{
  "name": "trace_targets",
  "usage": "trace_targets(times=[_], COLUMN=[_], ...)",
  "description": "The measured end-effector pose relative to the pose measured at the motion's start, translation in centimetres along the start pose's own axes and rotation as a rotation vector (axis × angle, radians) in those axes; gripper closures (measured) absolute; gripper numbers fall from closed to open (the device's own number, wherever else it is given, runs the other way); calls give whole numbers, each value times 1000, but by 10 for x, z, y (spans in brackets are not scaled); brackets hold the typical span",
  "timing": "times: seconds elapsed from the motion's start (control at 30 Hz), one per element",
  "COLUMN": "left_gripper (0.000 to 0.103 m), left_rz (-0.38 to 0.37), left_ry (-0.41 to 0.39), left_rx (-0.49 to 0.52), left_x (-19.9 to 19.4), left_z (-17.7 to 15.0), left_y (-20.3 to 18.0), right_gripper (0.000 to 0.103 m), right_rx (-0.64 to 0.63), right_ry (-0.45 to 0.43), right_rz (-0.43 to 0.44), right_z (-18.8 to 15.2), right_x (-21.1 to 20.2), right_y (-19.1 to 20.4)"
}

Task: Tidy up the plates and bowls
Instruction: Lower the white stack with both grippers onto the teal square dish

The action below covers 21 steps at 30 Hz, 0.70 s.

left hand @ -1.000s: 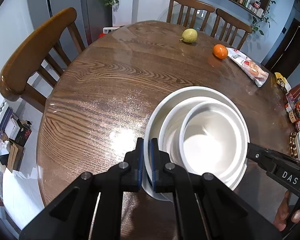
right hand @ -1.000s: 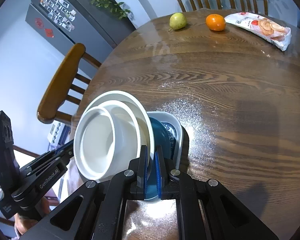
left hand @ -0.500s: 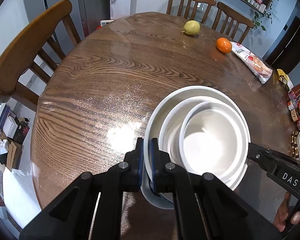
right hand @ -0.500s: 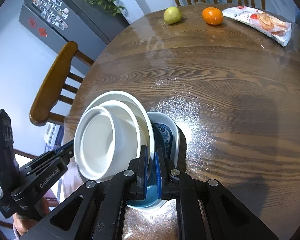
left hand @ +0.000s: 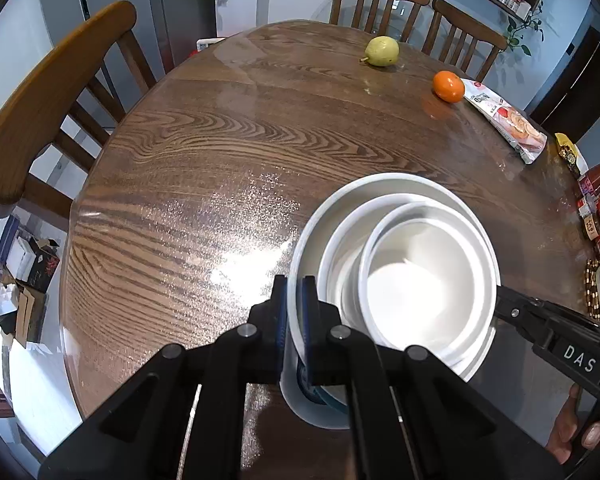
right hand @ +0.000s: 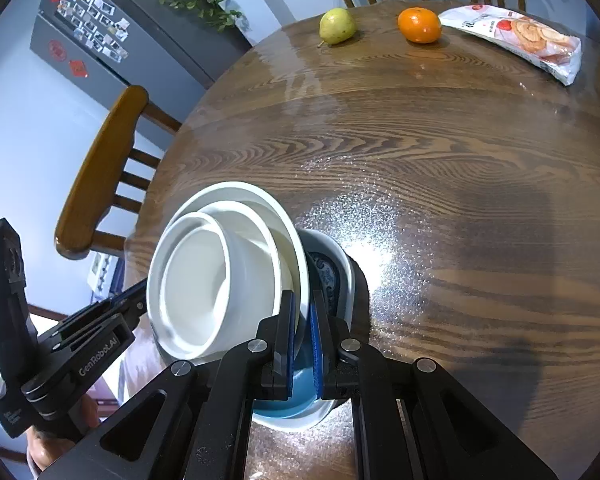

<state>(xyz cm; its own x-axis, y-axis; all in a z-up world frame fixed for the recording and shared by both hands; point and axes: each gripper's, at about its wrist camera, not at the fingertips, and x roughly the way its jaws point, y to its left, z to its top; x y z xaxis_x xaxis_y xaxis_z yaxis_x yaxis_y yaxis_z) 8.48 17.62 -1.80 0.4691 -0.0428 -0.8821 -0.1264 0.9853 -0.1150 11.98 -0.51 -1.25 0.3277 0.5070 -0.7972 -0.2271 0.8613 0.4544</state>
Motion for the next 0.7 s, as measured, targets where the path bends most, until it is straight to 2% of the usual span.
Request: trace_targets(times=[0.7], left_gripper=[101], left_rz=[21], left_ry=[-19], left_rx=[5], left_x=[3], left_z=[6], left_y=[-5], right_gripper=[93], right_rx=[46], right_ry=[-10], right_rz=[20], right_z=[5], right_x=[3], right_y=[-9])
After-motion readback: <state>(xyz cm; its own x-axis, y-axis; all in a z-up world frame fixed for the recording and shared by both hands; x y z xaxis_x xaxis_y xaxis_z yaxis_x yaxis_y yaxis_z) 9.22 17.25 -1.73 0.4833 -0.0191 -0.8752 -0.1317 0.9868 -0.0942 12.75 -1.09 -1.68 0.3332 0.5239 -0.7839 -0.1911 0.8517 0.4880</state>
